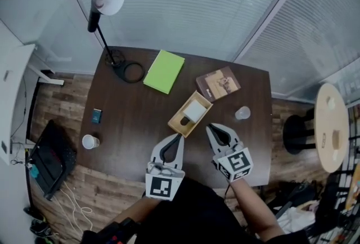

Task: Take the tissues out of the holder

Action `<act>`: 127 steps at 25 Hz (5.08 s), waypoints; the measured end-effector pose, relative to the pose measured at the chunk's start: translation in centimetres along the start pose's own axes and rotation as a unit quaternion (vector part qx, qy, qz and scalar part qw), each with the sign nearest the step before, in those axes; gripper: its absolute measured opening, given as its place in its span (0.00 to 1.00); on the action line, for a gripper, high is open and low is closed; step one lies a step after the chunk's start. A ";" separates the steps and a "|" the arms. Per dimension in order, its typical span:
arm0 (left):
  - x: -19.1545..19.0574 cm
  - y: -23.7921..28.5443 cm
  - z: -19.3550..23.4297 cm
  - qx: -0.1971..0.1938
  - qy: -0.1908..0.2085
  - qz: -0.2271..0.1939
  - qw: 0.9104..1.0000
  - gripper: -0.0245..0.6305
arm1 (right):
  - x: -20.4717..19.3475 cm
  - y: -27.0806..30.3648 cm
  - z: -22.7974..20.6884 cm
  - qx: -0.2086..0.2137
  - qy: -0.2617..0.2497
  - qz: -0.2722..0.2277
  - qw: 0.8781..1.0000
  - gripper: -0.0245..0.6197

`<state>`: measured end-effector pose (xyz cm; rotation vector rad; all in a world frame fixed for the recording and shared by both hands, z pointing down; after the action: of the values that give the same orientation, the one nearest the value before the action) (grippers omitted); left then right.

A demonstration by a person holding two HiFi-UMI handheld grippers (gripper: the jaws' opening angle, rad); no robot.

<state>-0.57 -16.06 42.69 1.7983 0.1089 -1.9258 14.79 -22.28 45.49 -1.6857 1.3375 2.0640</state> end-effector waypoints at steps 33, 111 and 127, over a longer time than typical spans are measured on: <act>-1.3 1.0 10.8 0.009 -0.062 0.036 0.997 0.03 | -11.9 21.4 -8.3 0.067 -0.057 0.388 0.917 0.67; 0.8 -0.8 2.5 -0.050 -0.038 0.007 0.998 0.03 | 1.2 -1.3 -0.1 -0.044 0.088 -0.027 0.995 0.69; 2.2 -0.9 -2.2 -0.074 -0.022 -0.006 0.997 0.03 | 2.5 -9.5 2.8 -0.126 0.059 -0.103 0.985 0.69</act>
<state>1.05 -15.10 40.03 1.6609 0.2416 -1.9110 17.73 -15.67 38.20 -1.9823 0.9126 2.1122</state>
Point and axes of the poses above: the fingertips, and each gripper's own axes: y forward along the fingers, z to its left, x out of its top, the point moved 6 cm from there along -y, backward along the fingers, and after that the axes turned 12 degrees about z, right-handed, at the moved point
